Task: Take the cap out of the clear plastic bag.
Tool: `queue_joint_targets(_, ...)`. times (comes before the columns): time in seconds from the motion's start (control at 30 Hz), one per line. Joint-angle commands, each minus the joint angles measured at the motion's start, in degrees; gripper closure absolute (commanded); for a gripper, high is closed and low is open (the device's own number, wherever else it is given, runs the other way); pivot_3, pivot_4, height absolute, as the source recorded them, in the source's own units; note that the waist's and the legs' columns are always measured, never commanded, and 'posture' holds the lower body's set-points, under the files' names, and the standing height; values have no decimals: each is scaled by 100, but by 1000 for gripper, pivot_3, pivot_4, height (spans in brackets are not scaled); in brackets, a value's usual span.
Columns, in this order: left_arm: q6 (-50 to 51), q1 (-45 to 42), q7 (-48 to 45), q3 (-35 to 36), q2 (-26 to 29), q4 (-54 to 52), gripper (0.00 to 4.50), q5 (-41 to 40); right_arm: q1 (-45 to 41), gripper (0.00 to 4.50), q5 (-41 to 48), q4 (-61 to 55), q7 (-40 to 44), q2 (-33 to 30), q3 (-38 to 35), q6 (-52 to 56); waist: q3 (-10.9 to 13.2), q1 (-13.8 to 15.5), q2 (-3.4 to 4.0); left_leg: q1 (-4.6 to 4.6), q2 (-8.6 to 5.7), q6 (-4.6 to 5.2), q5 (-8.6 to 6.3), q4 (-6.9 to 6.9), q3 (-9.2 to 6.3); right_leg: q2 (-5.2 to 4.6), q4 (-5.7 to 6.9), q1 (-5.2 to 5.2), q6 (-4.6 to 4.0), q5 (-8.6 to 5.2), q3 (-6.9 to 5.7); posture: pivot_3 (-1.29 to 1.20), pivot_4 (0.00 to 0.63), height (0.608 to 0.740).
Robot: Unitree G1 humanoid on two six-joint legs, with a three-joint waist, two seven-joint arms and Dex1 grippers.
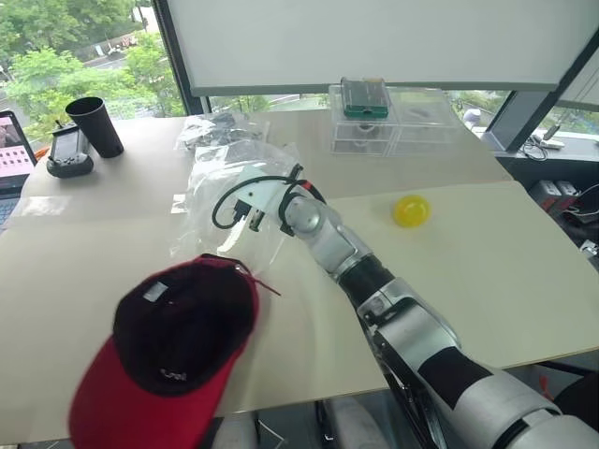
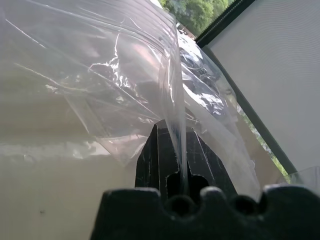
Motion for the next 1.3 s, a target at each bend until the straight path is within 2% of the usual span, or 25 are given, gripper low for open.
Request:
queue_joint_targets(0.03,-267,-227,330,867,-50,699,4461,-824,-146,4500,21,-39,-35,25,-78,-173,-1,-61,-1,0,6,1,0,-4,0,6,5,-4,-5,-3,-2,0,150,740)
queue_joint_targets(0.1,-369,-391,656,1198,-9,670,4461,-1328,-149,4500,26,-40,-22,31,-82,-184,-3,-91,-5,2,25,15,-9,-9,-6,29,13,-5,-2,1,-1,0,150,740)
queue_joint_targets(0.27,-696,-786,1518,1797,120,163,4461,-1997,-131,4500,56,-59,-18,81,-91,-172,-6,-78,-10,12,44,28,-24,-8,-17,56,51,-11,-15,-5,1,0,150,740)
queue_joint_targets(0.43,-875,-2095,2445,2021,278,-392,4461,-2036,-93,4500,53,-105,-11,118,-79,-161,-6,-68,-11,23,36,27,-23,13,-15,53,73,-4,-20,-5,7,0,150,740)
queue_joint_targets(0.53,-1299,-3839,3528,1649,415,-807,4461,-2036,85,4500,40,-428,227,86,48,-217,-16,1,-26,37,32,25,-22,19,-18,52,83,12,-19,-1,6,0,150,740)
queue_joint_targets(0.57,-1411,-4364,3831,1471,418,-906,4461,-2036,166,4500,34,-569,323,62,98,-230,-17,103,-27,39,34,25,-22,19,-17,55,83,12,-17,0,7,0,150,740)
queue_joint_targets(0.67,-1745,-5977,5004,685,282,-1116,4461,-2036,446,4500,30,-1043,626,-33,231,-221,-34,198,-58,47,32,20,-19,21,-23,55,81,35,-14,5,4,0,150,740)
queue_joint_targets(0.83,-2256,-7844,6600,-823,-209,-855,4461,-2036,908,4500,6,-1854,1060,-284,390,-59,-43,282,-72,51,19,2,-21,24,-18,37,44,66,-22,44,10,0,150,740)
queue_joint_targets(1.07,-2639,-8650,7692,-1922,-837,821,4461,-1061,1250,4500,-117,-2634,1390,-534,446,349,-42,270,-70,77,13,0,-23,23,-17,36,37,93,-12,48,10,0,150,740)
queue_joint_targets(1.23,-2355,-8708,8890,-2229,-903,2034,4461,-390,1350,4500,-206,-2988,1513,-730,446,585,-42,266,-69,88,14,0,-22,21,-16,40,41,100,6,37,17,0,150,740)
queue_joint_targets(1.3,-1892,-8631,9030,-2463,-794,2459,4461,-90,1358,4500,-256,-3027,1514,-835,427,641,-42,270,-69,89,14,0,-22,20,-16,40,42,99,6,38,17,0,150,740)
